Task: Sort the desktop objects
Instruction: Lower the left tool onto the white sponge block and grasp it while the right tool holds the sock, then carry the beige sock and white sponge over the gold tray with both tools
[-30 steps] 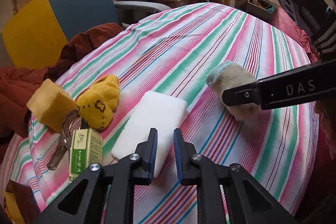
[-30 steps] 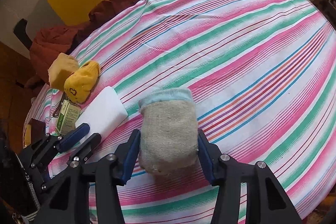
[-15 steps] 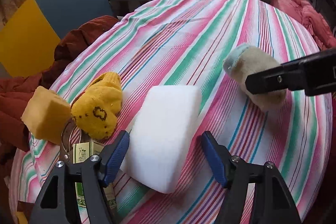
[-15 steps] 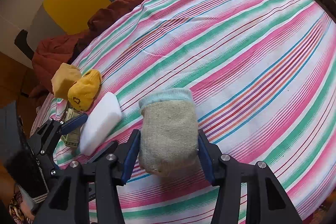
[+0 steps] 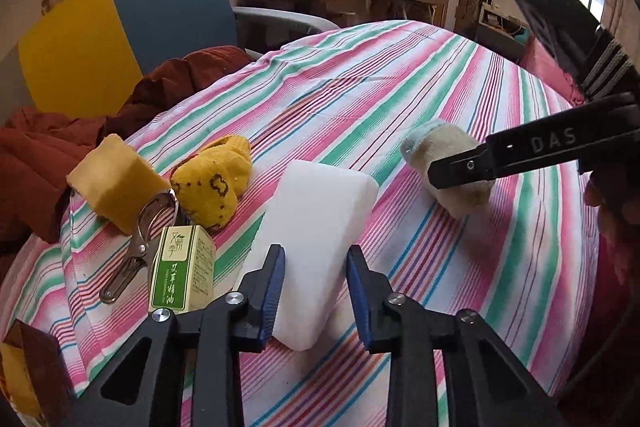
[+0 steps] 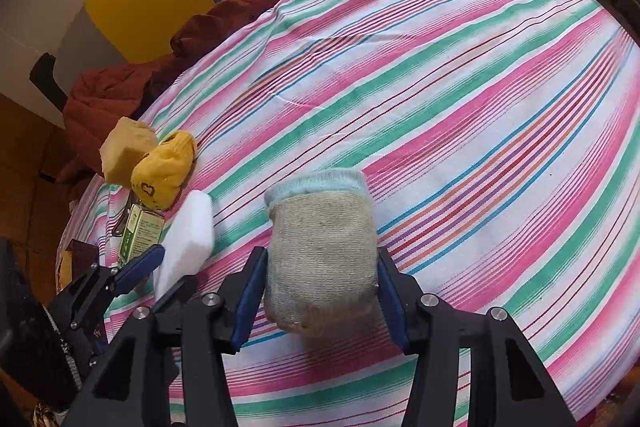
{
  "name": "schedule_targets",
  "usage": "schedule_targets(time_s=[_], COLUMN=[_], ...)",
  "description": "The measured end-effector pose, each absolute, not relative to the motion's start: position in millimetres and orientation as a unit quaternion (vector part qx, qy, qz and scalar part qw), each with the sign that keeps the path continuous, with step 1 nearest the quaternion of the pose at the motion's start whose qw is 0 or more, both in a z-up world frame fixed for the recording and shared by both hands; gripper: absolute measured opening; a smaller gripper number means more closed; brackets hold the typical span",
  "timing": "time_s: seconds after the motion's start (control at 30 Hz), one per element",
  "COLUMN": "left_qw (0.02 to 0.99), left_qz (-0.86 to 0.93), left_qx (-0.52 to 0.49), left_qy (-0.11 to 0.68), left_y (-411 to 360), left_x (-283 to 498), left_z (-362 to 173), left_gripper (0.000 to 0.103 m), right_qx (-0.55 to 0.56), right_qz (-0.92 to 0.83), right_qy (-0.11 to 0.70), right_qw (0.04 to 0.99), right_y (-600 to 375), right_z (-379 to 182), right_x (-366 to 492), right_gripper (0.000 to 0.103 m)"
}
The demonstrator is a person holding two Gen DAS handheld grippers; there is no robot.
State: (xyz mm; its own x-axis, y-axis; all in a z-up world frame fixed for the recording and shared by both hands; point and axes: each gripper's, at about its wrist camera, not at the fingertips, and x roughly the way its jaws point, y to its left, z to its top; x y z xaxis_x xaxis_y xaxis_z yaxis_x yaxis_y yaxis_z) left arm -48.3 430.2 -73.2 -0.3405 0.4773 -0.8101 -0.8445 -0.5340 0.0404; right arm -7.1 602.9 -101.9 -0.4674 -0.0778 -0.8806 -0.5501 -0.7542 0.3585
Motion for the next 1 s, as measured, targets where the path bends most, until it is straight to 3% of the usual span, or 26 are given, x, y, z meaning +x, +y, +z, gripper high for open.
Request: schedule_targets(time_s=[0.4,0.67,1.0], left_qw=[0.422,0.416,0.391], left_qz=[0.803,0.813,0.834], left_qx=[-0.411,-0.407,-0.386], left_qy=[0.094,0.004,-0.052], left_y=[361,299,211], left_x=[-47,-36,-14], left_z=[-52,-28,1], left_gripper=[0.024,0.024,0.024], right_qx=[-0.474,-0.485,-0.484], right_qz=[0.813,0.817,0.811], right_qy=[0.317,0.310,0.316], right_qw=[0.115,0.021,-0.086], right_y=[594,546,445], right_z=[-91,-88,-64], right_x=[-6,-13,-12], right_gripper=[0.053,0.054,0.053])
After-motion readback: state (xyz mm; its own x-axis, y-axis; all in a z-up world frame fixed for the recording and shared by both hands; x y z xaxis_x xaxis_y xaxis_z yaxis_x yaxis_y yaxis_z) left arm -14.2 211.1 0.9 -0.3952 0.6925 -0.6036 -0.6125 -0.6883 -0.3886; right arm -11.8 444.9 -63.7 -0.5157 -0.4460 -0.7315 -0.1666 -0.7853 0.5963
